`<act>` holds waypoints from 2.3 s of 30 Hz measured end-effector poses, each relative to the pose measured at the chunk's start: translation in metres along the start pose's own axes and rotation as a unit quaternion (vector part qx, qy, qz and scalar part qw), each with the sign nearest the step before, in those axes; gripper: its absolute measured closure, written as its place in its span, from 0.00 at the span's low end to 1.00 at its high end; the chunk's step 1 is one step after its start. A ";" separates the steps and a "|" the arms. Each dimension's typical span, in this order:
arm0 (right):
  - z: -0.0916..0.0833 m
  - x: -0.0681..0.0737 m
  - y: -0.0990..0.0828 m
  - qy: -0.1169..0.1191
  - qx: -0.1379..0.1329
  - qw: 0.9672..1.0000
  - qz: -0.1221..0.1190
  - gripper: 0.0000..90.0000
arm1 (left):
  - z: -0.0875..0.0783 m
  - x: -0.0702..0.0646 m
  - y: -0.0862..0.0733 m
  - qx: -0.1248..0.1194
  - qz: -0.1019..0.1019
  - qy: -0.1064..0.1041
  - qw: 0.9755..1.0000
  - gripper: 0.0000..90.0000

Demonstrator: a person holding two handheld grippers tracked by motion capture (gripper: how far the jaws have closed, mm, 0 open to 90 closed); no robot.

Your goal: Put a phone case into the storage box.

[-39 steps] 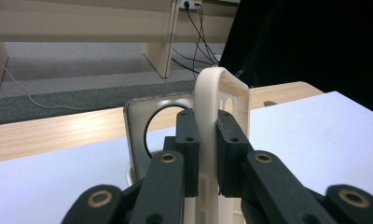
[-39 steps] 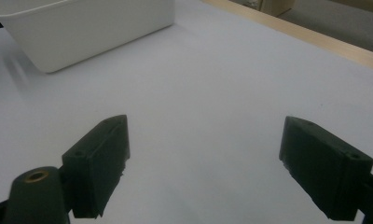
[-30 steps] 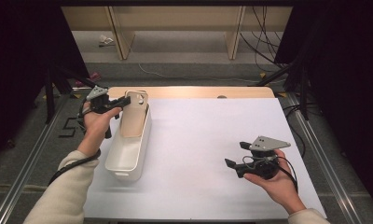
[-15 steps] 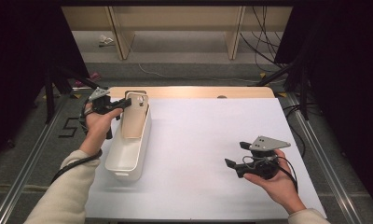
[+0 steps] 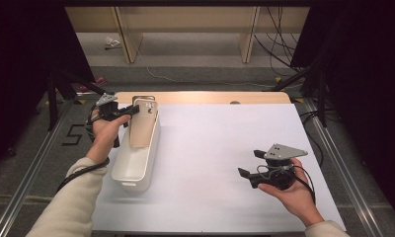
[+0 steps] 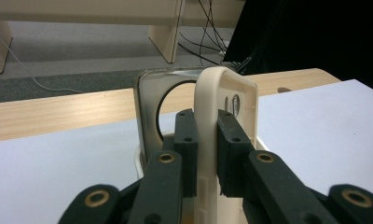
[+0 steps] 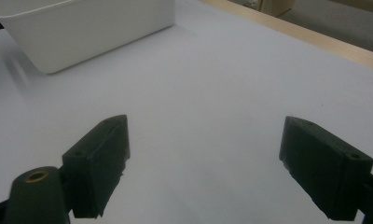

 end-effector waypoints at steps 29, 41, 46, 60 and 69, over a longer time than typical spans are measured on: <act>0.000 0.000 0.000 0.001 0.001 1.000 0.001 0.19 | 0.003 0.013 -0.001 0.024 0.015 0.036 0.999 0.78; 0.000 0.000 0.000 0.001 0.001 1.000 0.002 0.19 | -0.008 0.015 0.005 0.025 0.033 0.059 0.997 0.67; 0.000 0.000 0.000 0.000 0.000 1.000 0.001 0.19 | -0.018 0.010 0.008 0.020 0.033 0.056 0.998 0.57; 0.000 0.000 0.000 -0.002 -0.001 1.000 0.002 0.19 | -0.042 -0.012 0.010 0.017 0.034 0.031 0.999 0.28; 0.000 -0.001 0.000 -0.002 -0.001 1.000 0.003 0.19 | -0.052 -0.022 0.011 0.023 0.042 0.023 0.999 0.22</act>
Point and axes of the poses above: each handheld gripper's, and its own axes: z roughly forward along the jaws, y roughly out of its top, x roughly to its left, the point moved 8 cm from there along z, roughly forward along the jaws, and after that the axes turned 6 degrees about z, right-handed, at the moved point
